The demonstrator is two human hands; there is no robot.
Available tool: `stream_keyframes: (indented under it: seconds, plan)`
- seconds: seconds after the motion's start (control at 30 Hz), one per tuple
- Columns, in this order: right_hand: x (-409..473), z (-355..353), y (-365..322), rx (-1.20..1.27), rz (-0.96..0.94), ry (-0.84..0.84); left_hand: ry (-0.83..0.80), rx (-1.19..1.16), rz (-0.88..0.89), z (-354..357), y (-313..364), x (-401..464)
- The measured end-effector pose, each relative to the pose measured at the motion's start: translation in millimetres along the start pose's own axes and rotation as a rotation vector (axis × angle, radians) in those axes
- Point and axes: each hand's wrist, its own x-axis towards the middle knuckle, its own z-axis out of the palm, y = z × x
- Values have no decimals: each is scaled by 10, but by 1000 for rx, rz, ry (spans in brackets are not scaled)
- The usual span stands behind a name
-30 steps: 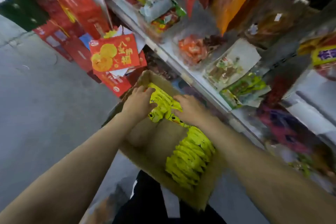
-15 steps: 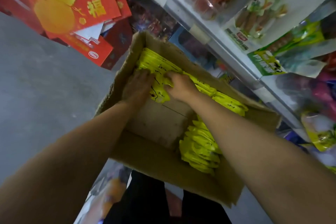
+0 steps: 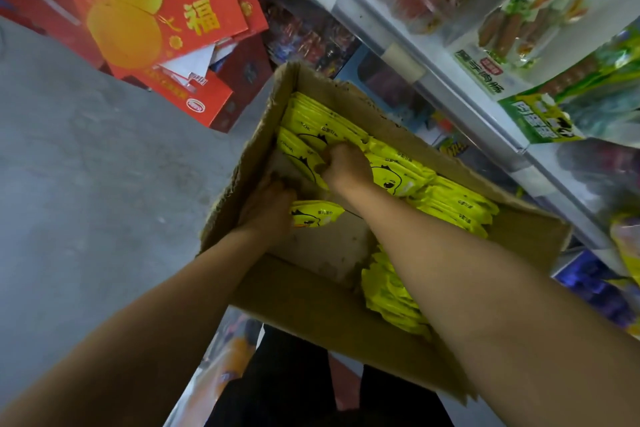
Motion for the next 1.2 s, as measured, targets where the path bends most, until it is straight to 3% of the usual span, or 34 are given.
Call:
stream_keyframes:
  seconds: [0.17, 0.4, 0.53, 0.67, 0.83, 1.03, 1.2]
  plan:
    - [-226, -162, 150, 155, -12, -57, -113, -151, -29, -296, 60, -209]
    - [-852, -649, 543, 197, -118, 68, -169, -63, 133, -801, 212, -674]
    - [-1393, -1001, 874, 415, -134, 187, -255, -76, 192, -964, 691, -1072]
    - [-2110, -1350, 1395, 824, -76, 234, -307, -92, 228, -928, 1409, -1471]
    - [-3258, -1730, 2225, 1246, -146, 233, -165, -7, 274, -936, 2562, -1991]
    - [-4818, -2198, 3474, 1381, -293, 445, -89, -154, 537, -844, 4330, -2658]
    - [-5988, -2625, 4444, 1400, -343, 749, -35, -149, 683, -735, 5691, -2960]
